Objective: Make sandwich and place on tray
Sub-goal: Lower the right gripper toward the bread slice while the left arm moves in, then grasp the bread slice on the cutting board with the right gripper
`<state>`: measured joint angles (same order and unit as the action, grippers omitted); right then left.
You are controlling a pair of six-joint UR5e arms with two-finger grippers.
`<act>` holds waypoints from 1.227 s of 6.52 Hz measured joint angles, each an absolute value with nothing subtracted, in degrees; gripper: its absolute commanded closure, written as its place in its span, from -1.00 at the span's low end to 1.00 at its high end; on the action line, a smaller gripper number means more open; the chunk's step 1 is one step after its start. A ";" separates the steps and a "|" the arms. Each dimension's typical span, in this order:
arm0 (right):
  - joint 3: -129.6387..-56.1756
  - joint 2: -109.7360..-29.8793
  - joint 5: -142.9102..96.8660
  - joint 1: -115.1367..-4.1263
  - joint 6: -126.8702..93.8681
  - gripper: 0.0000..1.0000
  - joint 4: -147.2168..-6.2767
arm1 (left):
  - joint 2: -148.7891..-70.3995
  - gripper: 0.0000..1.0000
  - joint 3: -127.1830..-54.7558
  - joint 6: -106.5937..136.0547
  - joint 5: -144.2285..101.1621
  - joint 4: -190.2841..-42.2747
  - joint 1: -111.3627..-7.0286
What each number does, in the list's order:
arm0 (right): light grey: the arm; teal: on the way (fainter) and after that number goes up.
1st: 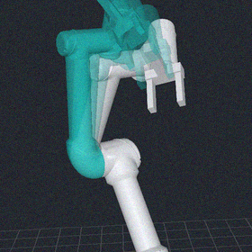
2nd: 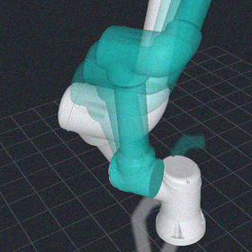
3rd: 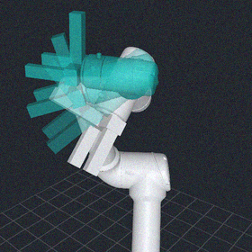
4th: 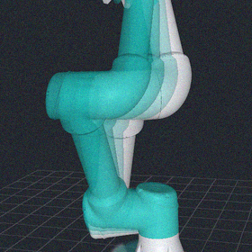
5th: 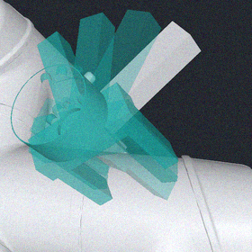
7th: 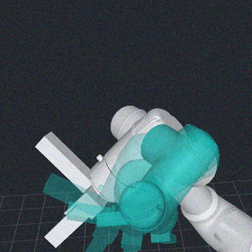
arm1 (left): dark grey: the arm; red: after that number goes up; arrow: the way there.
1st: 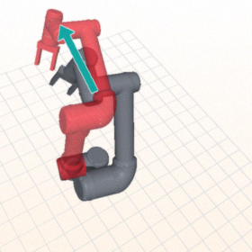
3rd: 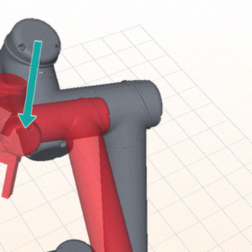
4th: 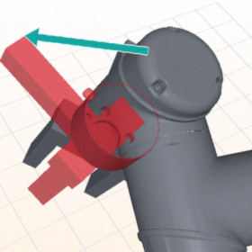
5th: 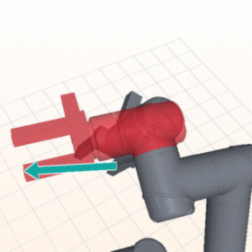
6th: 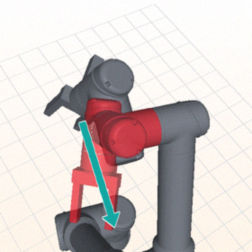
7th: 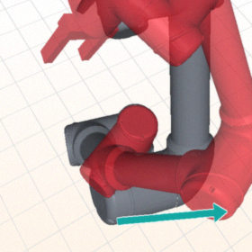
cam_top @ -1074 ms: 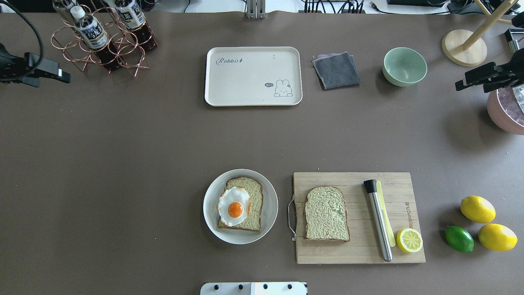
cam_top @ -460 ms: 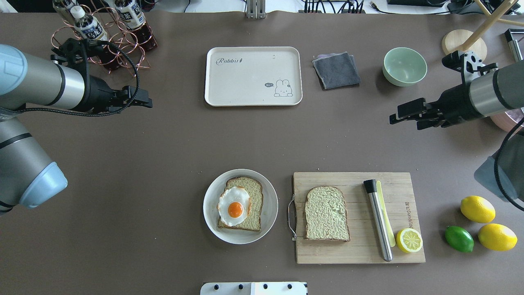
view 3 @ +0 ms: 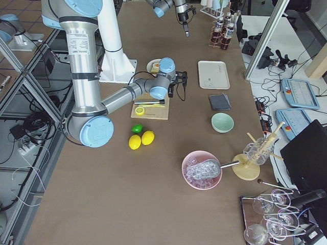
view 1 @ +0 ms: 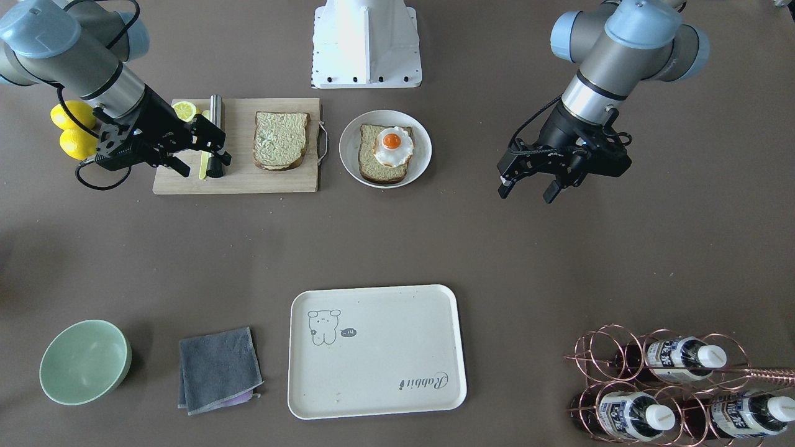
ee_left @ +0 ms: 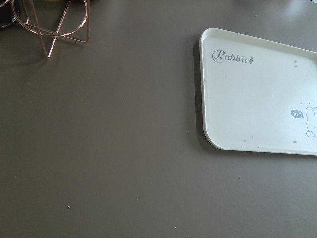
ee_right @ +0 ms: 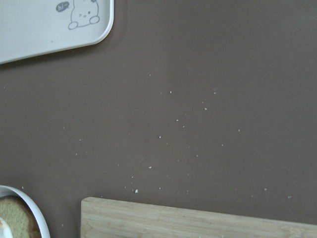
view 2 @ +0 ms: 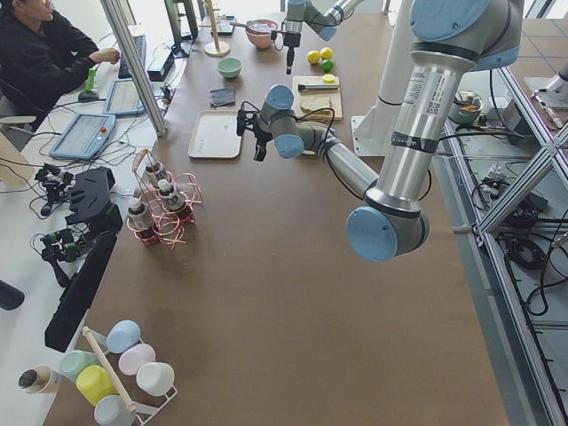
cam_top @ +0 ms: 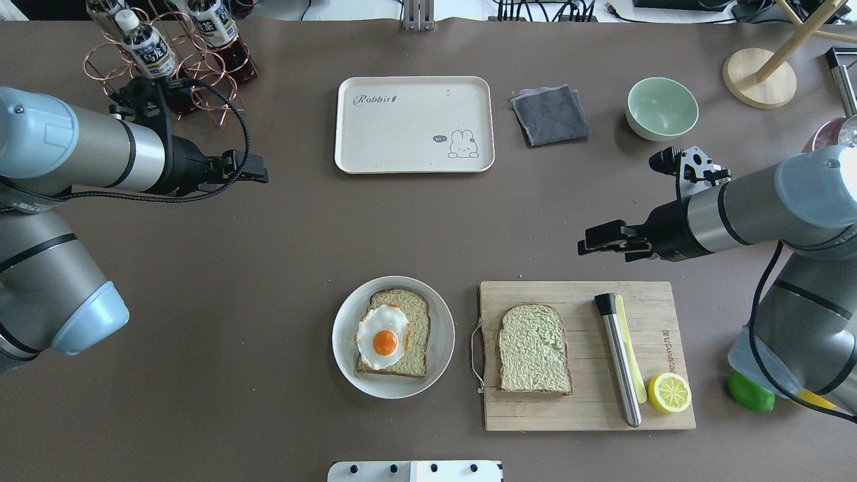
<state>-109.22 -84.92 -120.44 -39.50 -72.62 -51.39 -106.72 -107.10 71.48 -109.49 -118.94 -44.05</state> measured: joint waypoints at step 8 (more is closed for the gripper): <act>-110.40 -87.62 -112.45 -27.11 -73.21 -0.71 -51.50 | -106.82 -0.95 -106.44 71.43 -109.23 -118.92 -43.69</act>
